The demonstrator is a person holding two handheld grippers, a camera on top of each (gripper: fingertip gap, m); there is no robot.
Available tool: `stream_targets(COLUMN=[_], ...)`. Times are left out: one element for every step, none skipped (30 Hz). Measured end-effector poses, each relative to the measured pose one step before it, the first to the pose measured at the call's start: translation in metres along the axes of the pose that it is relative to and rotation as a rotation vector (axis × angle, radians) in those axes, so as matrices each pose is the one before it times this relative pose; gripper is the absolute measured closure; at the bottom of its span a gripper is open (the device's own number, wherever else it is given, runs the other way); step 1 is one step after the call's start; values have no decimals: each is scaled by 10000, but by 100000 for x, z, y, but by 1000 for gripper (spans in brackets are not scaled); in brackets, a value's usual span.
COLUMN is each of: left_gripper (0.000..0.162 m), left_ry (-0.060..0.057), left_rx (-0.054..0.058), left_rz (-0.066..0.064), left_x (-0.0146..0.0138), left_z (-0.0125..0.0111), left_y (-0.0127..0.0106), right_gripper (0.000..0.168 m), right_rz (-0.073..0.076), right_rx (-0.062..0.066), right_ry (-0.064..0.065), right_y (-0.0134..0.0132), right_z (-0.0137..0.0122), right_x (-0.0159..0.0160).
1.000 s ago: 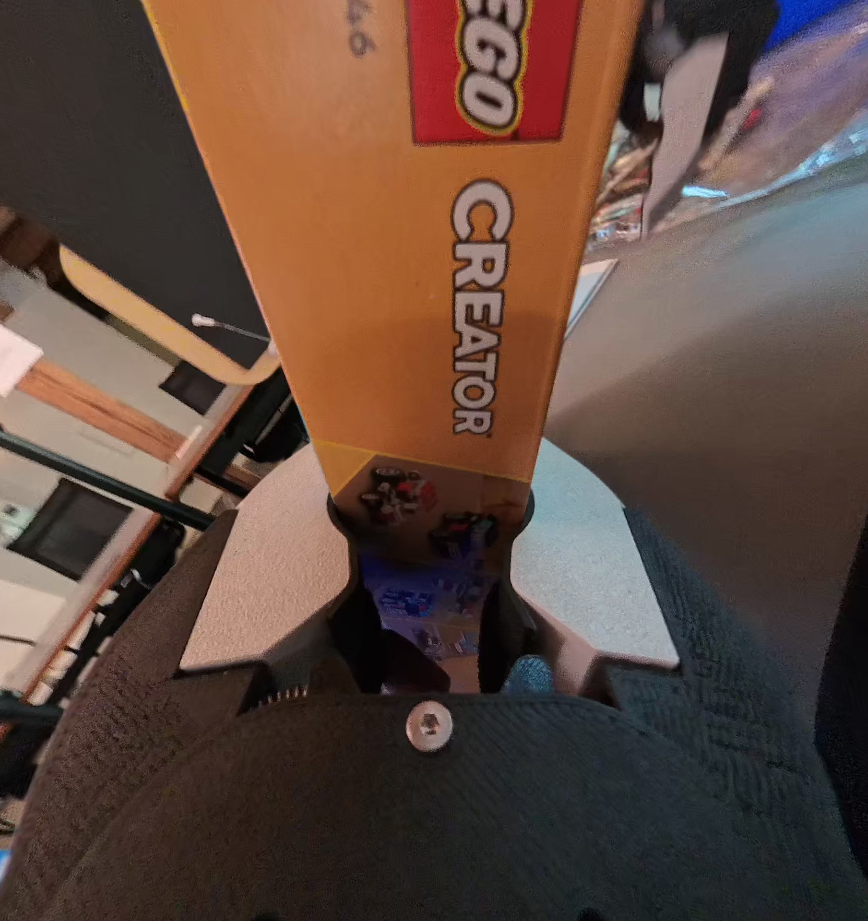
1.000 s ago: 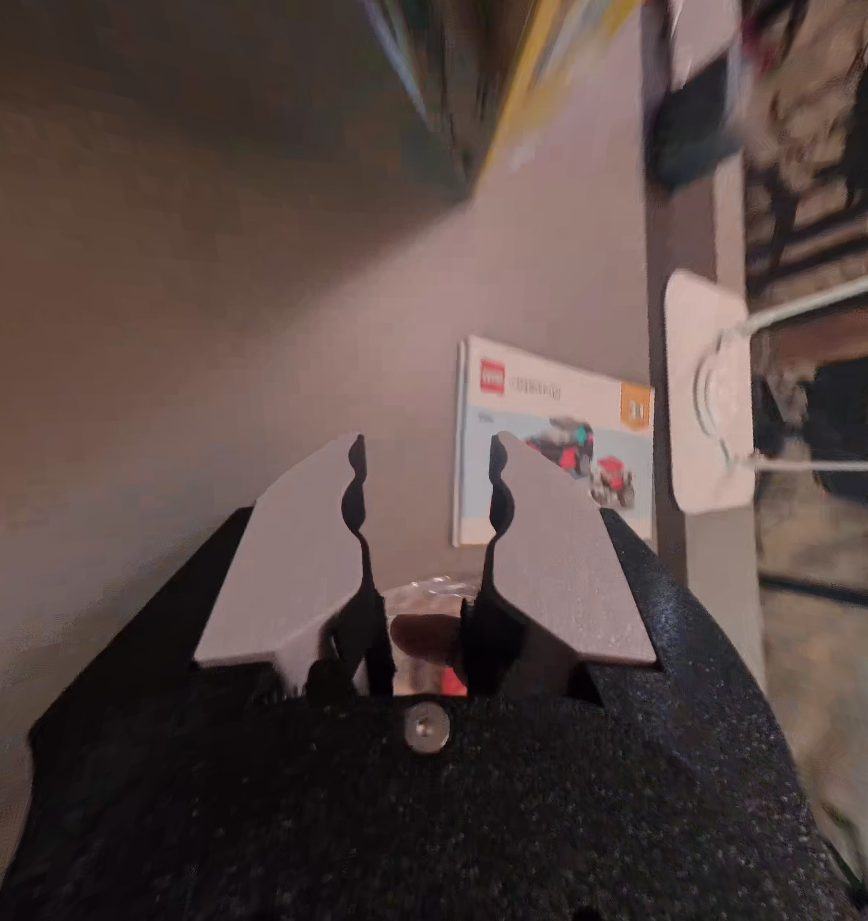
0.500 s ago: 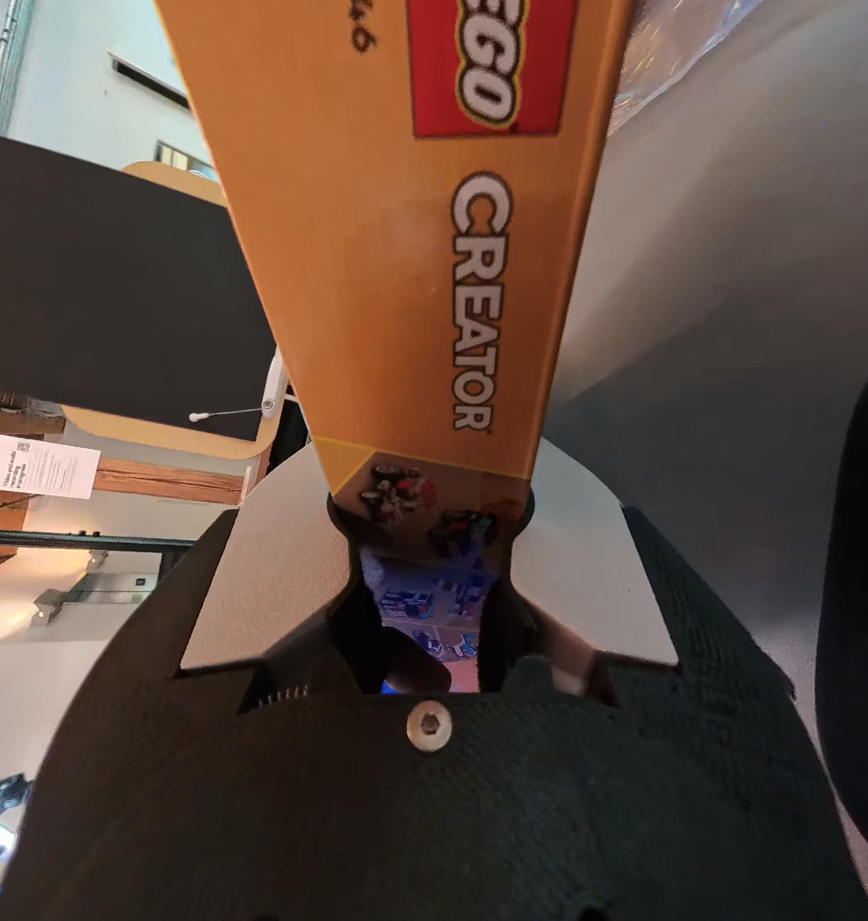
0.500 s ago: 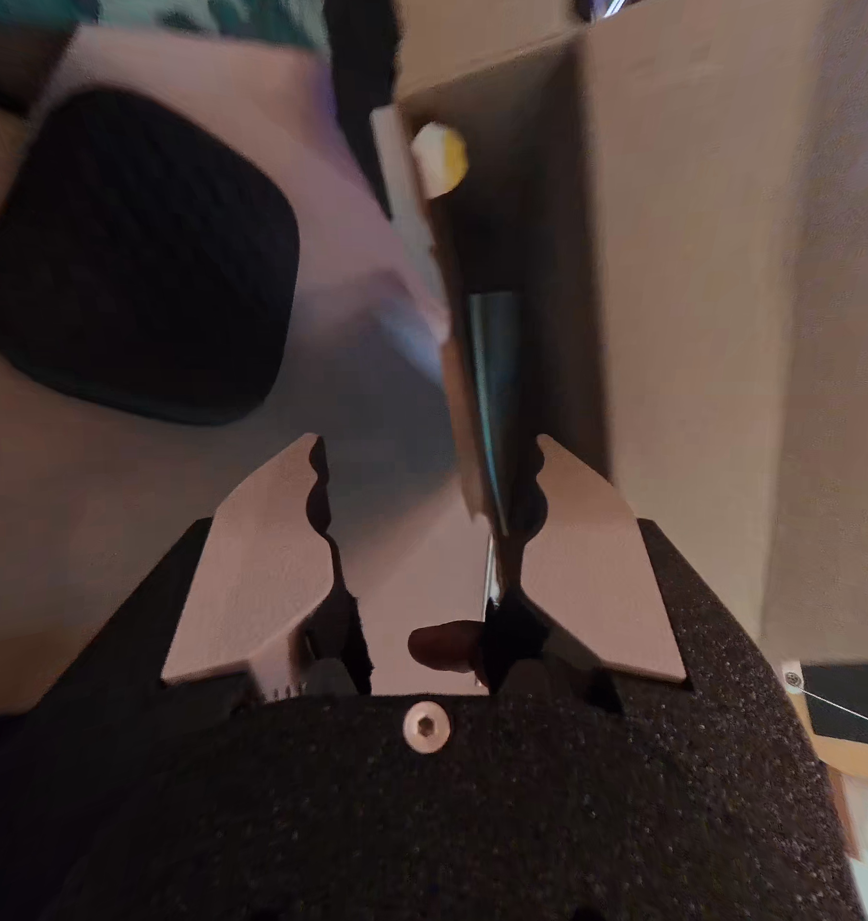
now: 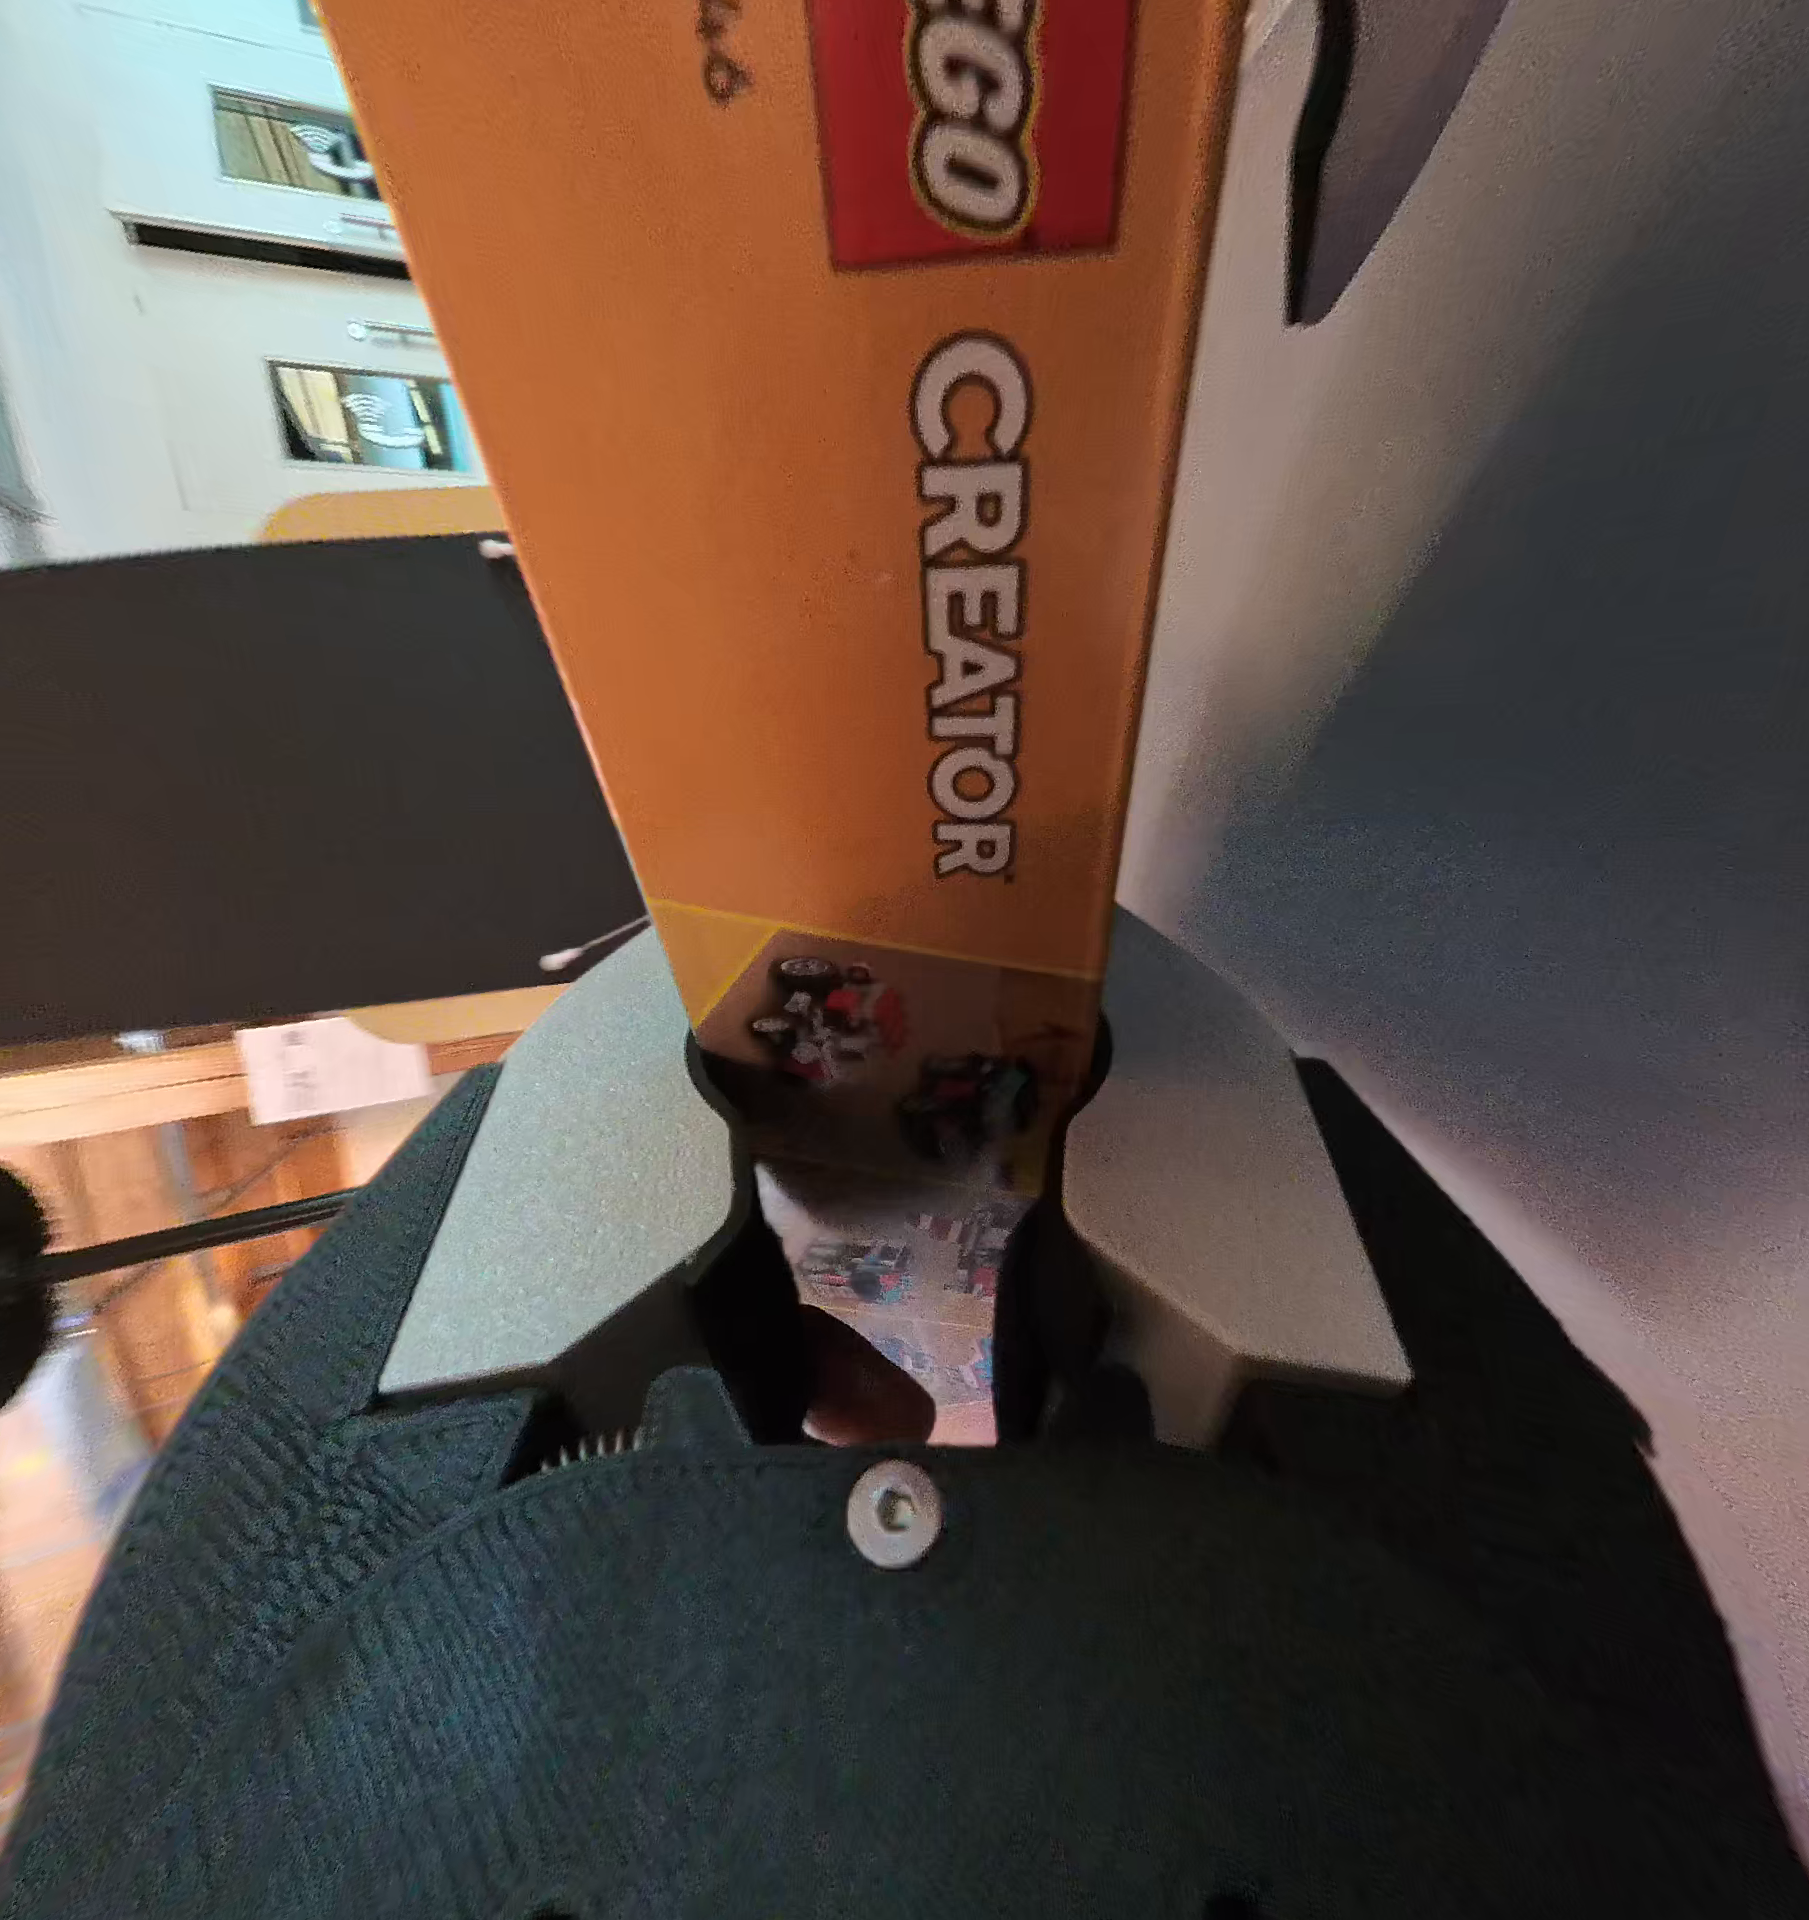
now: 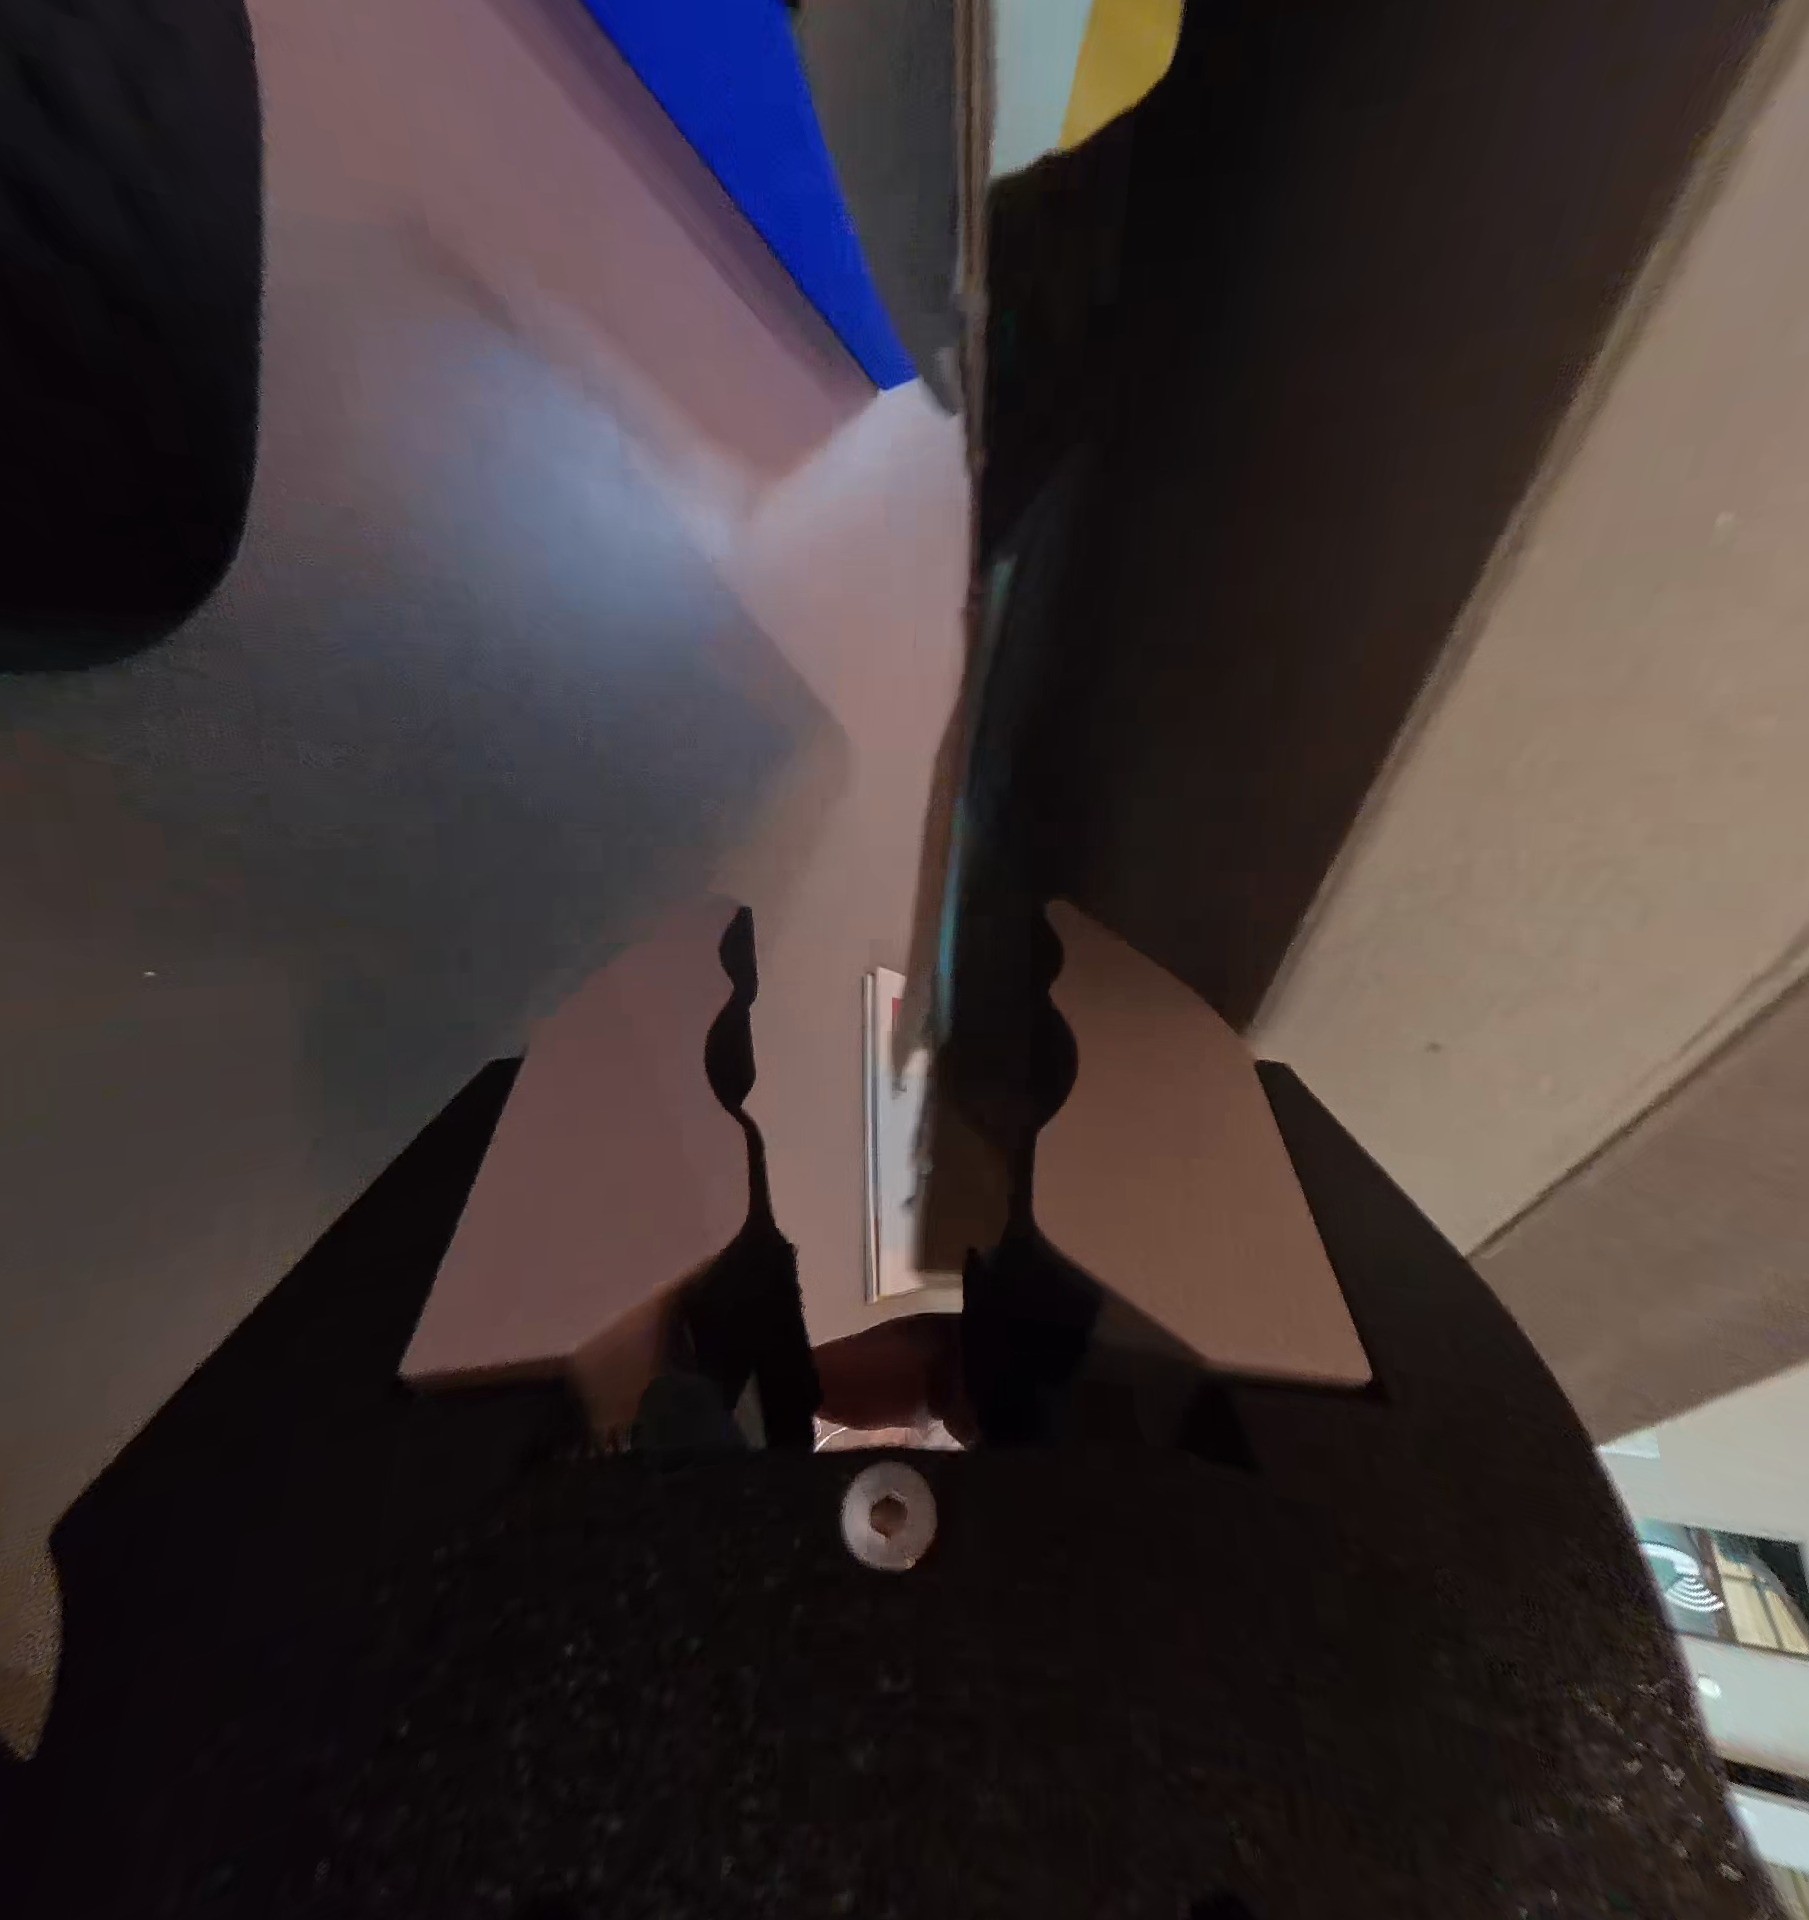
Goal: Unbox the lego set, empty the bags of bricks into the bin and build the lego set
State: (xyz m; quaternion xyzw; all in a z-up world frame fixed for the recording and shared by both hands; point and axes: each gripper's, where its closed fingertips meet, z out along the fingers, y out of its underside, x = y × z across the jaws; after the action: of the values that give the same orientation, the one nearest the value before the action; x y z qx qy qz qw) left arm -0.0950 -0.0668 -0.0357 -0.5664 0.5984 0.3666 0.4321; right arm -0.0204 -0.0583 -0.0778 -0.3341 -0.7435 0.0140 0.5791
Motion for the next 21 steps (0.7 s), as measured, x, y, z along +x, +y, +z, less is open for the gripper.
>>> stream_targets(left_gripper=[103, 103, 103, 103, 103, 103, 103, 103, 103, 103, 103, 103, 103, 103, 103, 103, 103, 103, 103, 103, 103], left_ry=[-244, -227, -213, -211, -236, -263, -264, -237, -189, -127, -80, -53, -15, 8, 23, 43, 66, 90, 84, 71, 111], left_rx=[-256, -254, -237, -216, -171, -113, -63, -29, -11, -3, -15, -21, -3, -4, -7, 28, 99, 154, 180, 157, 84], left_rz=[440, 438, 493, 552, 564, 501, 419, 369, 283, 253, 221, 131, 42, -33, -85, -139, -214, -237, -222, -226, -260], left_x=[-1024, -1164, -1241, -1308, -1360, -1408, -1424, -1367, -1223, -1010, -766, -572, -334, -162, -54, 29, 81, 166, 185, 196, 305], left_z=[-237, -340, -408, -471, -510, -539, -559, -544, -494, -444, -371, -289, -229, -171, -148, -141, -135, -114, -91, -54, 6], left_y=[75, 117, 139, 134, 105, 97, 95, 92, 103, 93, 99, 111, 91, 107, 108, 52, -53, -148, -203, -174, -55], right_gripper=[116, 114, 112, 111, 111, 113, 113, 113, 113, 114, 115, 116, 116, 117, 117, 117, 116, 117, 120, 134, 157], right_rz=[140, 147, 115, 61, 26, -3, -18, -43, -78, -74, -65, -76, -96, -118, -128, -121, -86, -26, 18, -19, -145], right_rx=[60, 204, 275, 304, 312, 321, 296, 235, 249, 260, 234, 186, 108, 53, 37, 60, 99, 125, 91, 32, 104], right_ry=[48, 189, 337, 401, 418, 340, 344, 398, 449, 430, 344, 259, 267, 222, 140, 124, 140, 57, -37, -70, -13], right_y=[-20, -349, -542, -682, -763, -788, -737, -629, -625, -629, -580, -473, -318, -208, -146, -163, -175, -192, -146, -60, -177], right_z=[40, -43, -81, -41, 16, 90, 161, 173, 129, 83, 39, 32, 9, -27, -49, -89, -142, -156, -156, -188, -298], right_x=[248, 588, 927, 1127, 1198, 1055, 978, 958, 934, 837, 635, 456, 418, 317, 153, 116, 142, 69, -21, -47, 72])
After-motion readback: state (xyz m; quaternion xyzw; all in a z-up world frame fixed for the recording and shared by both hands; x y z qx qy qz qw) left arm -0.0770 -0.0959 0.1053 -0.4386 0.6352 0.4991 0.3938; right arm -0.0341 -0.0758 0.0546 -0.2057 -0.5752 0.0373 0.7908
